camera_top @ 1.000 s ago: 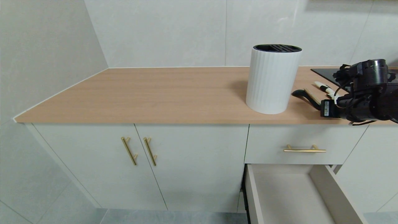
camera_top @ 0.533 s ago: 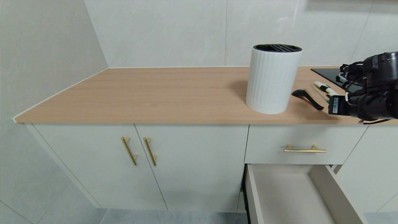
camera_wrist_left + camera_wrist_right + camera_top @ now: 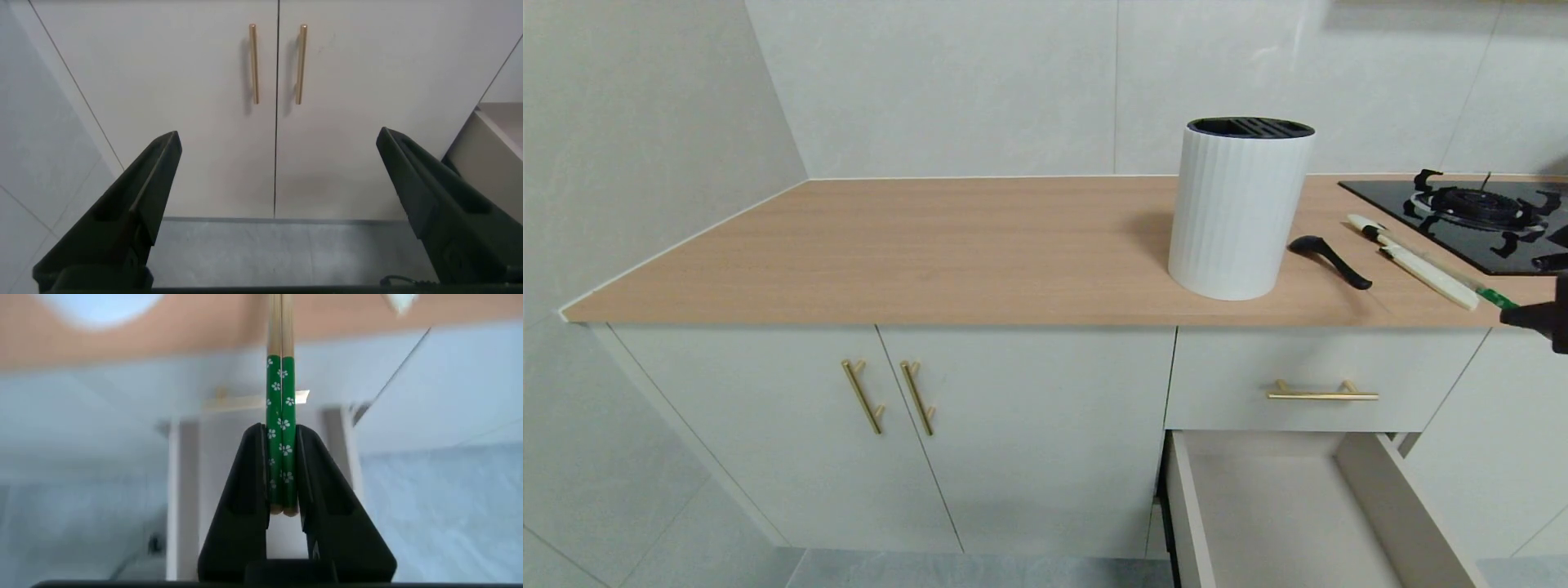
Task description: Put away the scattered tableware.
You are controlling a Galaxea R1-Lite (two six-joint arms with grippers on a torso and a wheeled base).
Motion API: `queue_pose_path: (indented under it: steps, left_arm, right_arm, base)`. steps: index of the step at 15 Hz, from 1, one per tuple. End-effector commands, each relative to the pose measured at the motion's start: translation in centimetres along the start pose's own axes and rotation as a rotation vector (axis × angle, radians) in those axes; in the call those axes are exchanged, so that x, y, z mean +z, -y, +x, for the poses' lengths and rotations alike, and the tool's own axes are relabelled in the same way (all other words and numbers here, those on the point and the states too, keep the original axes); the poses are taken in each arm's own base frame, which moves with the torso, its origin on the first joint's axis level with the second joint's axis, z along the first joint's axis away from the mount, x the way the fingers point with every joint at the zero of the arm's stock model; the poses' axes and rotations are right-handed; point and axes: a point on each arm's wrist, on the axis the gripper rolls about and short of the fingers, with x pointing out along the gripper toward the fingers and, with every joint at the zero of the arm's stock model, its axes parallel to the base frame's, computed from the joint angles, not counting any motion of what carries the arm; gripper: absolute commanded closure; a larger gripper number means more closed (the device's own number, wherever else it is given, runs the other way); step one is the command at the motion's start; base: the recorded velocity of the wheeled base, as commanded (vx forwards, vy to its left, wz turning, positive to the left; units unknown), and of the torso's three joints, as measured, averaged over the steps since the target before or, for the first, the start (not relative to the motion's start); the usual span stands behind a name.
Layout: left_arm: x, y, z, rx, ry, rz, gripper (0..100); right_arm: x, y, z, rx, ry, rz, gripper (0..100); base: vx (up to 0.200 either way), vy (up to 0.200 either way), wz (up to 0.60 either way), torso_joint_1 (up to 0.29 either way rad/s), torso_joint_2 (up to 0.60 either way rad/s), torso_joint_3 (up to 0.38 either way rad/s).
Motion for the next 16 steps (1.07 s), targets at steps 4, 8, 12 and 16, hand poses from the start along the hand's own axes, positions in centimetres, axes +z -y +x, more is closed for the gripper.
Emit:
queue_pose_path:
  steps: [4, 8, 12, 16]
  left_arm:
    - [0.0, 0.0, 0.0, 0.000, -0.001, 0.000, 0]
    - [0.0, 0.0, 0.0, 0.000, -0.001, 0.000, 0]
    - [0.0, 0.0, 0.0, 0.000, -0.001, 0.000, 0]
    - [0.0, 0.0, 0.0, 0.000, -0.001, 0.000, 0]
  right_arm:
    - [-2.9, 1.0, -6.1, 0.230, -0.105, -0.076, 100]
    - [-4.6, 0.1, -3.7, 0.263, -0.328, -0.178, 100]
    - [-6.5, -0.5, -0.3, 0.311, -0.402, -0.251, 100]
    - [-7.7, -1.0, 1.9, 0.344, -0.404, -0.260, 100]
  base:
    - [0.000, 0.000, 0.00, 0.000, 0.00, 0.000]
    - [0.000, 0.000, 0.00, 0.000, 0.00, 0.000]
    - [0.000, 0.000, 0.00, 0.000, 0.00, 0.000]
    - [0.000, 0.000, 0.00, 0.000, 0.00, 0.000]
